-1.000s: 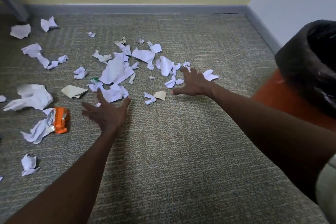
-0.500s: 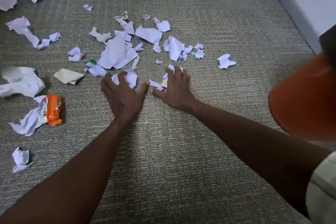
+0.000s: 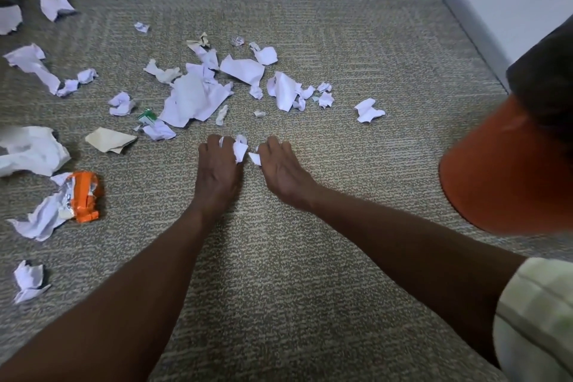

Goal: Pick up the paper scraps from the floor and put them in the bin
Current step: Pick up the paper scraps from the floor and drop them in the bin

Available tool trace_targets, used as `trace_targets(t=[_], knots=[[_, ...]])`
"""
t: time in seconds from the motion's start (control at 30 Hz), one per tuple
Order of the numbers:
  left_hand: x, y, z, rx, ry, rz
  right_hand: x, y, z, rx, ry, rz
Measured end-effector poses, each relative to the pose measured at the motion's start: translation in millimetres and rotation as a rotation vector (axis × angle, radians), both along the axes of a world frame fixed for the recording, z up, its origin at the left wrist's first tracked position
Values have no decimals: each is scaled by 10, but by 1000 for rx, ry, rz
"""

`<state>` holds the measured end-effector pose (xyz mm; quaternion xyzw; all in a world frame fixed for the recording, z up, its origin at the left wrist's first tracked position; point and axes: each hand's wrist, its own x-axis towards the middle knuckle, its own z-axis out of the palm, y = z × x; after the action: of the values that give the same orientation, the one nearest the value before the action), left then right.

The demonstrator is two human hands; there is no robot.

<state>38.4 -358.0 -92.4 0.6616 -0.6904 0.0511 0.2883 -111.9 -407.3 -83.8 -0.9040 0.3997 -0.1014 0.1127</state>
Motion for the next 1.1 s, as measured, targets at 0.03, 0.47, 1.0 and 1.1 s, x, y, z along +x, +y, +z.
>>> trace_targets(t=[0.03, 0.47, 1.0, 1.1], knots=[[-30, 38, 40, 18, 42, -2, 23, -21, 50, 78, -26, -44], [-557, 243, 534, 270, 621, 66, 96, -18, 712, 979, -693, -712], [-1265, 130, 1489, 91, 1148, 324, -350, 173, 1591, 894, -1043, -775], [-1391, 127, 1650, 127, 1267, 325, -368, 184, 1712, 811, -1017, -669]])
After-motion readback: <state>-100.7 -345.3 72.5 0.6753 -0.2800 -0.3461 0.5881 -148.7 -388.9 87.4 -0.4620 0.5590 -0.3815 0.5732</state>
